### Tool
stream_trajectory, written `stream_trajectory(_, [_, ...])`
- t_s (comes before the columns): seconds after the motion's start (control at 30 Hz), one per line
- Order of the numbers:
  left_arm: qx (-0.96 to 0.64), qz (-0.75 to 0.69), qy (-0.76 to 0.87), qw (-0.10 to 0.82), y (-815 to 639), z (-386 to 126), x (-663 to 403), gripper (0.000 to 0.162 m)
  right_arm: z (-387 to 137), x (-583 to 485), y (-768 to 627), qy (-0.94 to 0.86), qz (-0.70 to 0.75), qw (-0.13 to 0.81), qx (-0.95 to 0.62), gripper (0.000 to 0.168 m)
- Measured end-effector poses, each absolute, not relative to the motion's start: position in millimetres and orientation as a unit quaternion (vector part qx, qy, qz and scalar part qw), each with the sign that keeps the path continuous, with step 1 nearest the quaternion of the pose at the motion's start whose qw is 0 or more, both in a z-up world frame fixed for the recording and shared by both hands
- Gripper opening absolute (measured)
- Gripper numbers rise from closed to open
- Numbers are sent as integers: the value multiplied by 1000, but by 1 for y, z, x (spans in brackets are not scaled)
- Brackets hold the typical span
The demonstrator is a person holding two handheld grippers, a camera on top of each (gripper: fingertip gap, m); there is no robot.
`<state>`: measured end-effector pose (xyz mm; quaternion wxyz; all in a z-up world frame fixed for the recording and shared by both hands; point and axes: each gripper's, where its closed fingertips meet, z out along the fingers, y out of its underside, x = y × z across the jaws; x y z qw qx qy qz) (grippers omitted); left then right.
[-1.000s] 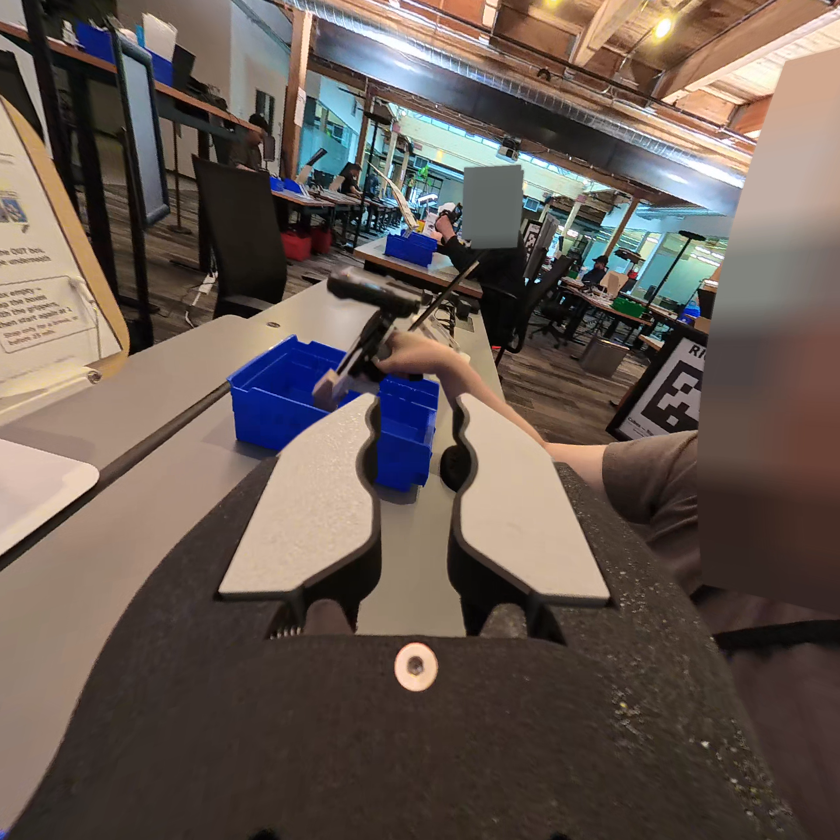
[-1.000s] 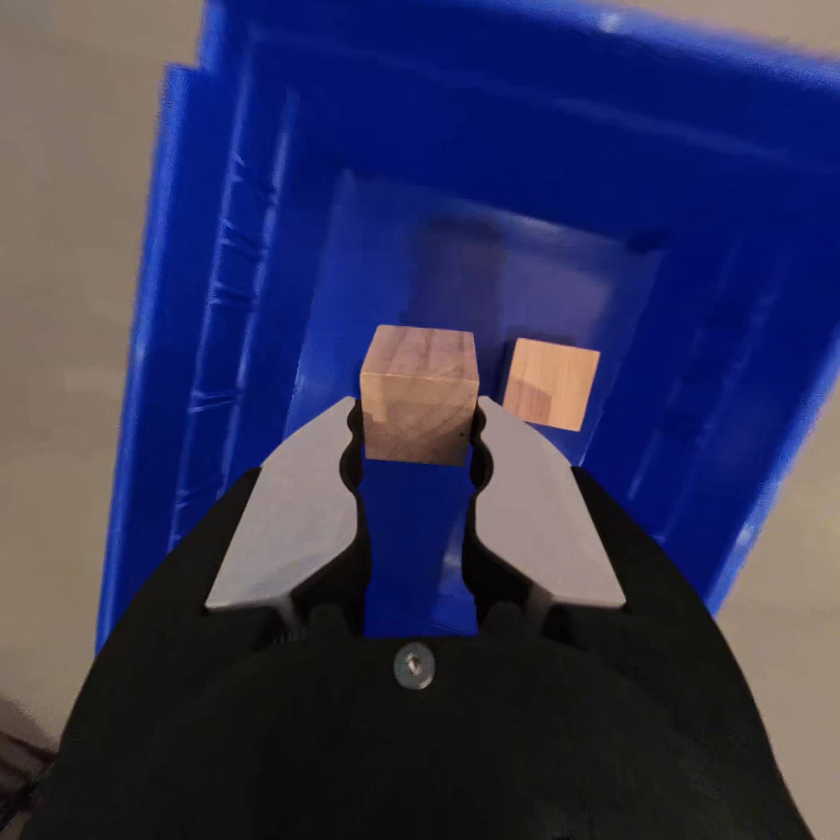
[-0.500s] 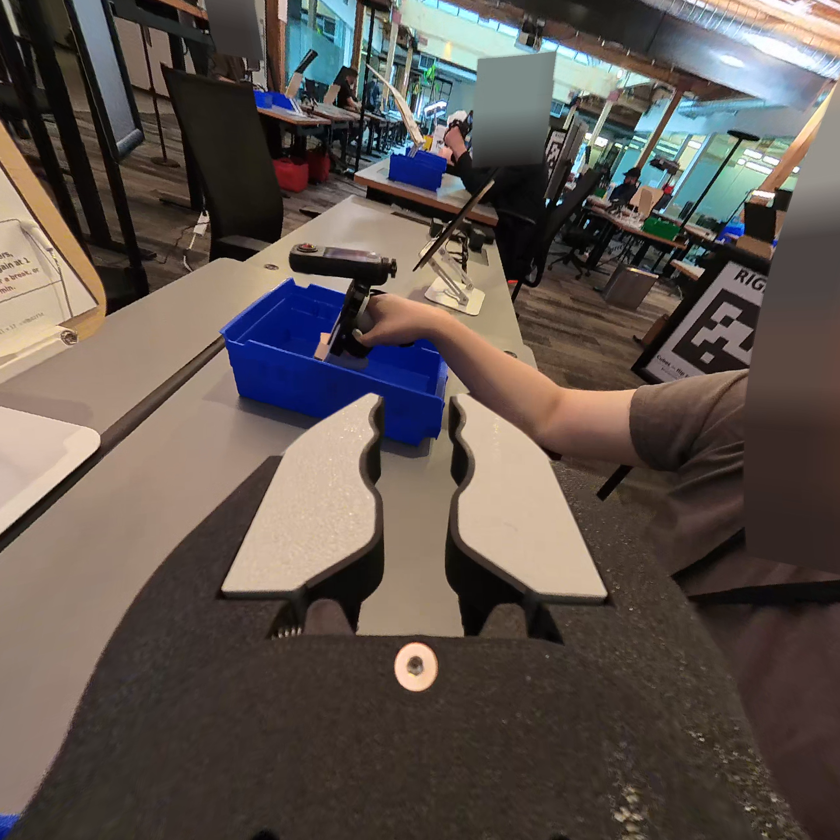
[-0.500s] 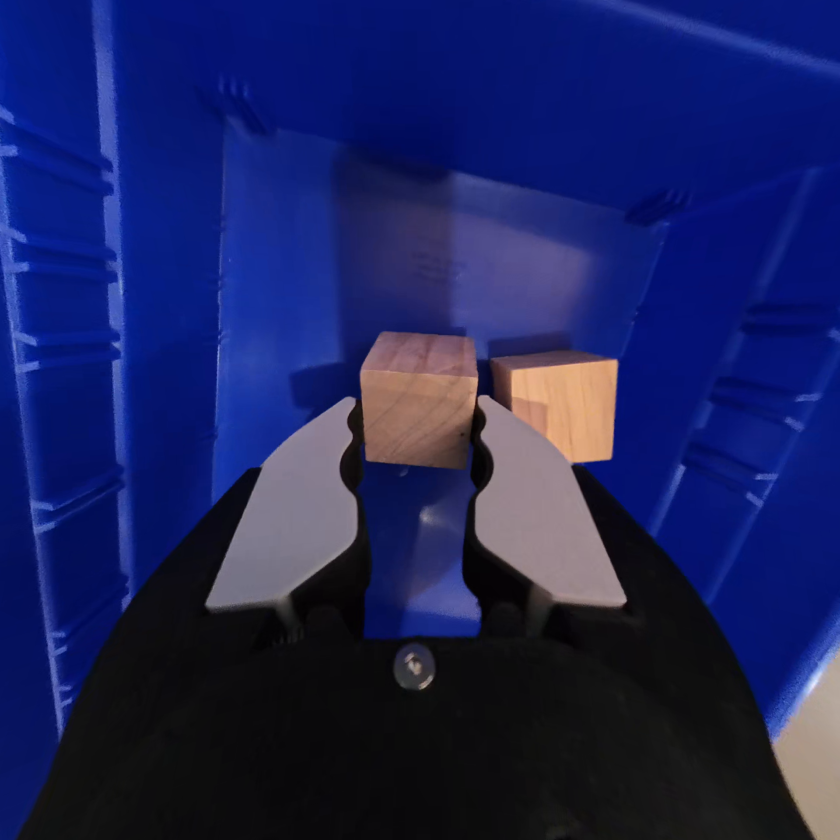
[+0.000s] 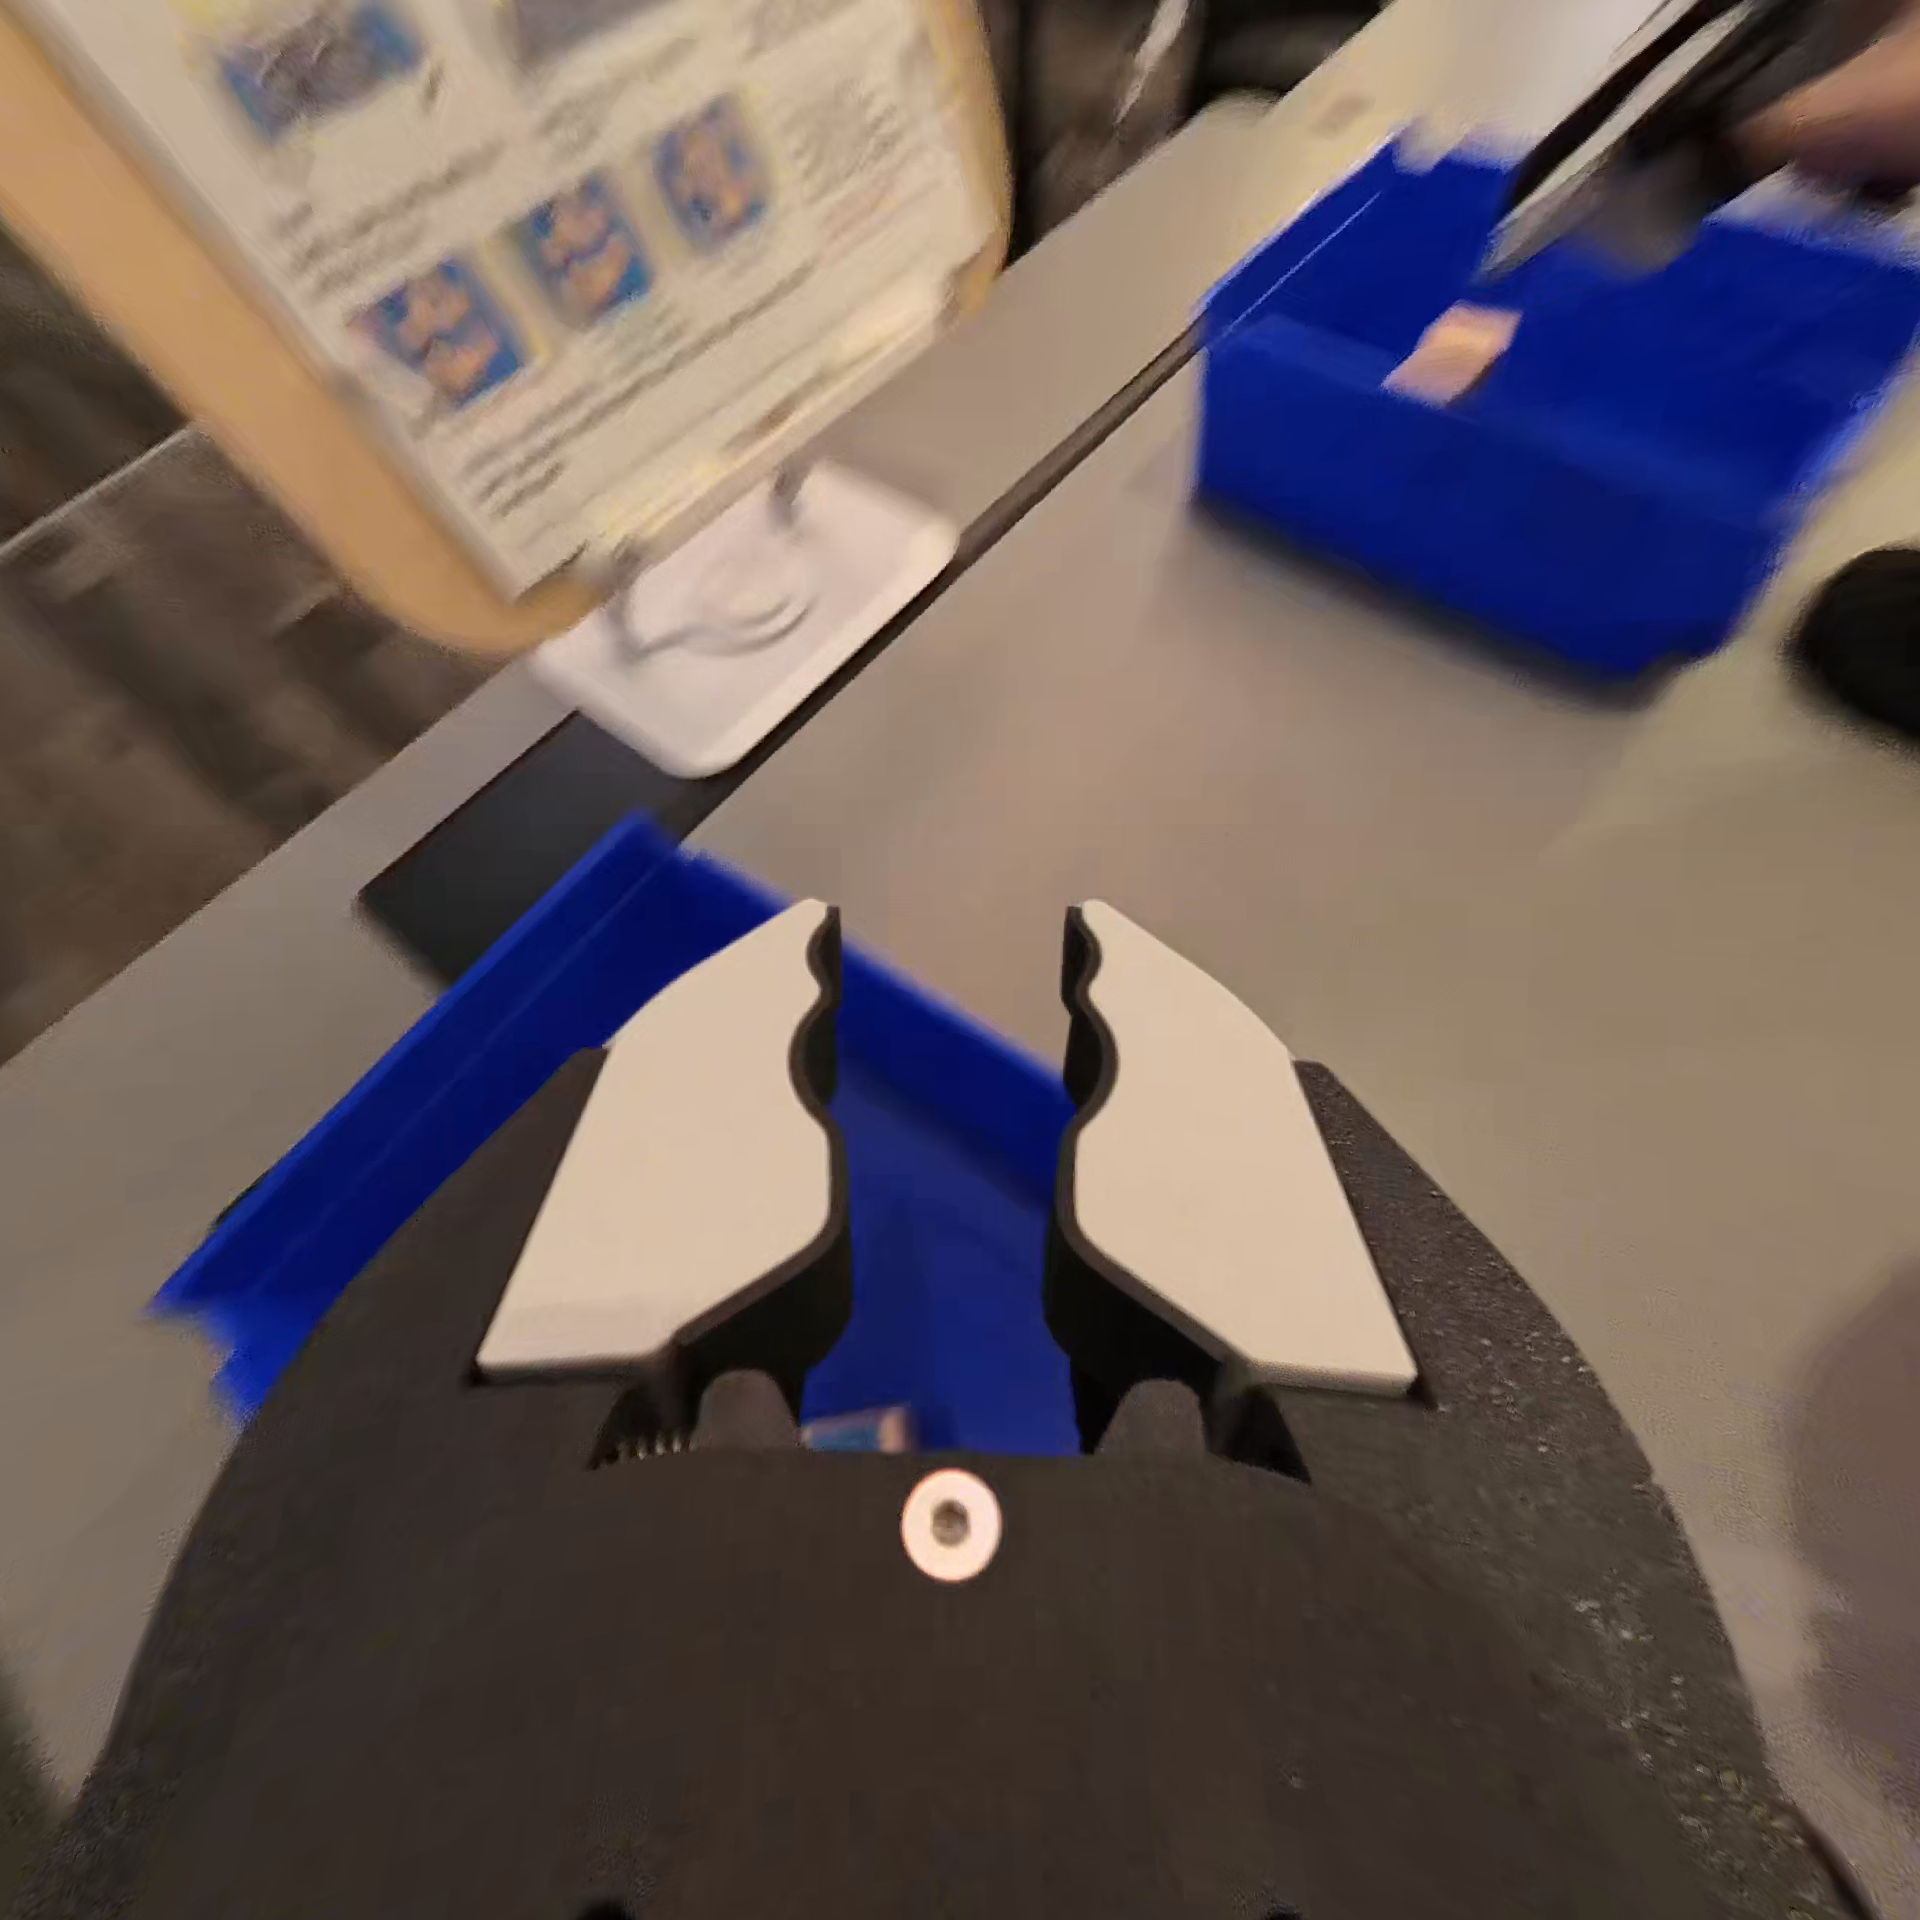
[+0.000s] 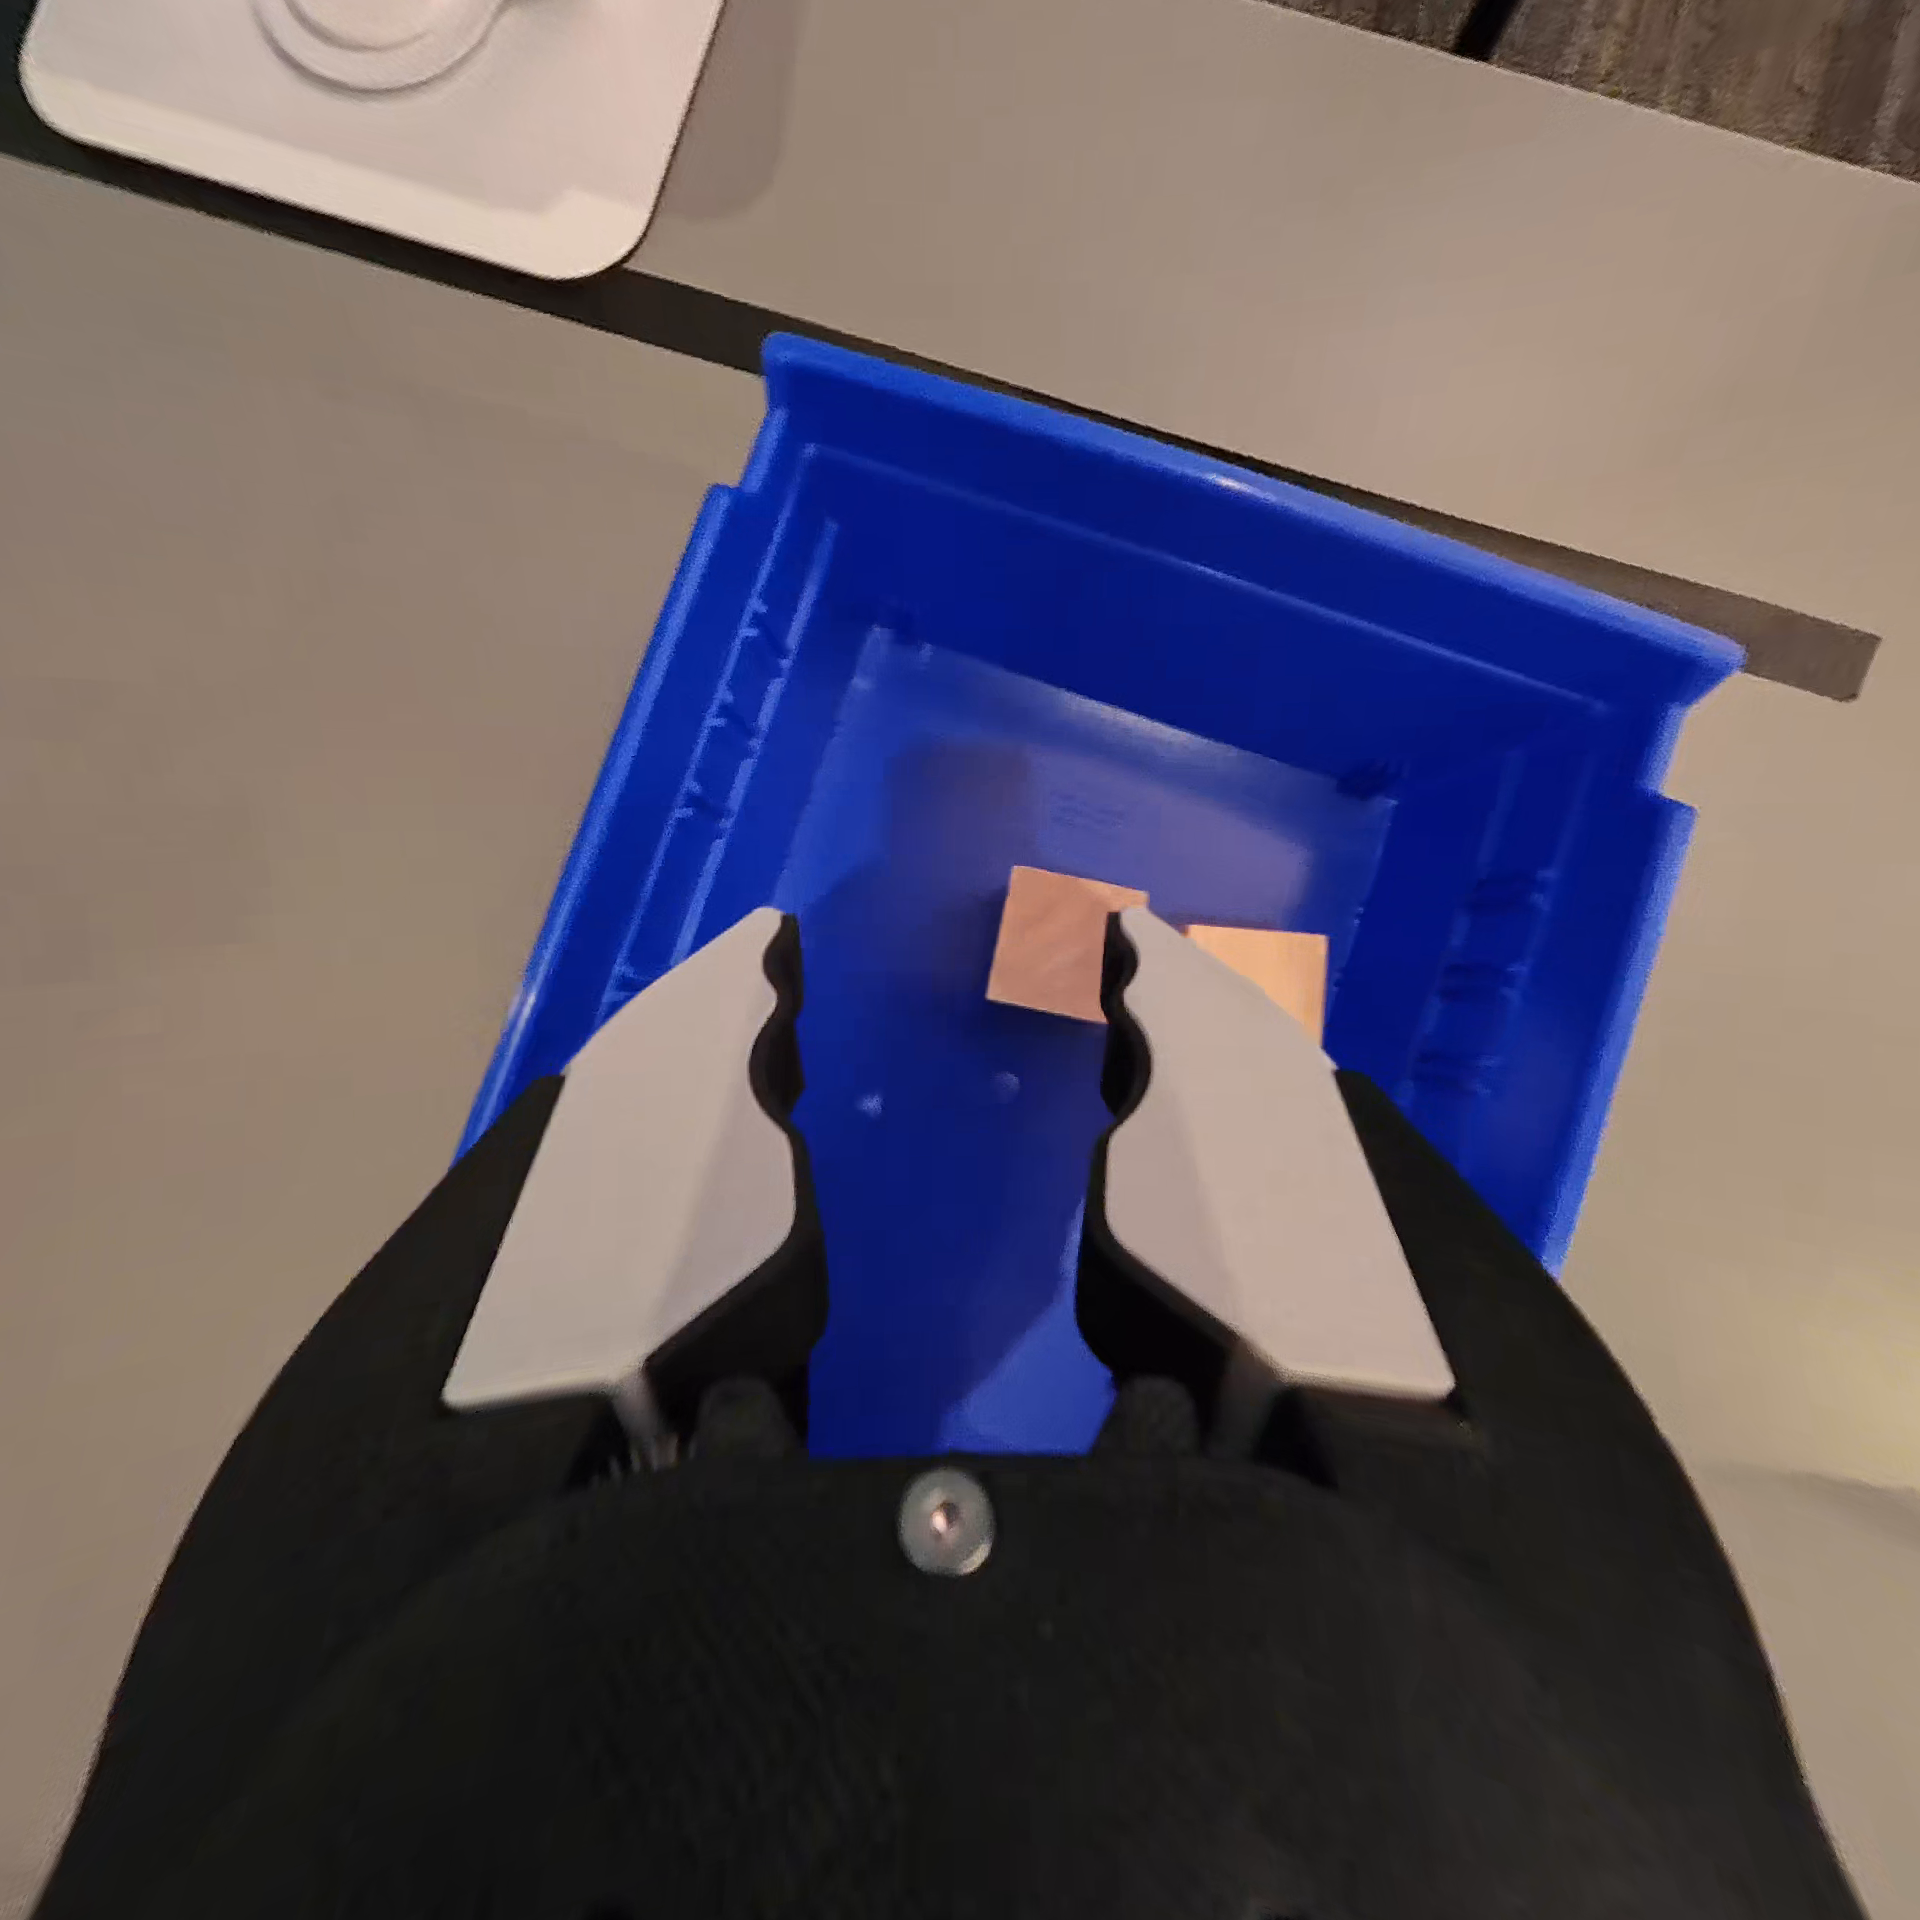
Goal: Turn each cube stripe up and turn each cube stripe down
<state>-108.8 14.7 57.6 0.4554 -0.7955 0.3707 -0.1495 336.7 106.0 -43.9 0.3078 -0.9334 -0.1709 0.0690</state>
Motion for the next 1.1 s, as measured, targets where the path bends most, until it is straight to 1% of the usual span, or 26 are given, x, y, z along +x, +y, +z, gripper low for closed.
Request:
stream_trajectory(0.17, [-869, 17, 335, 364, 62, -14, -174, 50, -61, 329, 105, -196, 59, 278, -938, 57])
stream_trajectory(0.27, [-867, 33, 400, 296, 74, -63, -172, 54, -73, 328, 104, -204, 45, 256, -944, 64])
stream_trajectory(0.37, [-866, 110, 433, 225, 87, -100, -192, 61, -76, 323, 104, -210, 51, 251, -944, 64])
stream_trajectory(0.43, [-857, 134, 449, 215, 97, -109, -195, 63, -79, 321, 103, -217, 50, 246, -943, 64])
stream_trajectory(0.6, [-860, 106, 455, 206, 103, -118, -193, 58, -86, 318, 102, -229, 46, 232, -944, 64])
stream_trajectory(0.63, [-863, 115, 448, 204, 106, -120, -199, 63, -87, 318, 102, -230, 46, 229, -945, 64])
stream_trajectory(0.7, [-867, 119, 445, 187, 107, -126, -206, 63, -91, 317, 101, -234, 43, 221, -946, 64])
stream_trajectory(0.87, [-877, 111, 440, 157, 108, -144, -210, 76, -102, 311, 98, -249, 43, 197, -947, 64])
stream_trajectory(0.9, [-881, 104, 436, 149, 107, -147, -209, 72, -103, 310, 97, -253, 41, 195, -947, 64])
stream_trajectory(0.97, [-887, 90, 426, 154, 107, -145, -206, 69, -102, 308, 96, -257, 42, 195, -946, 64])
stream_trajectory(1.0, [-887, 91, 428, 151, 106, -146, -206, 63, -102, 308, 96, -258, 44, 196, -945, 64])
stream_trajectory(1.03, [-886, 94, 430, 147, 104, -146, -207, 63, -101, 307, 95, -259, 45, 196, -945, 64])
stream_trajectory(1.07, [-885, 104, 432, 143, 102, -146, -210, 59, -100, 308, 95, -259, 45, 196, -945, 64])
stream_trajectory(1.1, [-884, 113, 432, 138, 100, -145, -213, 51, -100, 309, 94, -259, 44, 197, -944, 64])
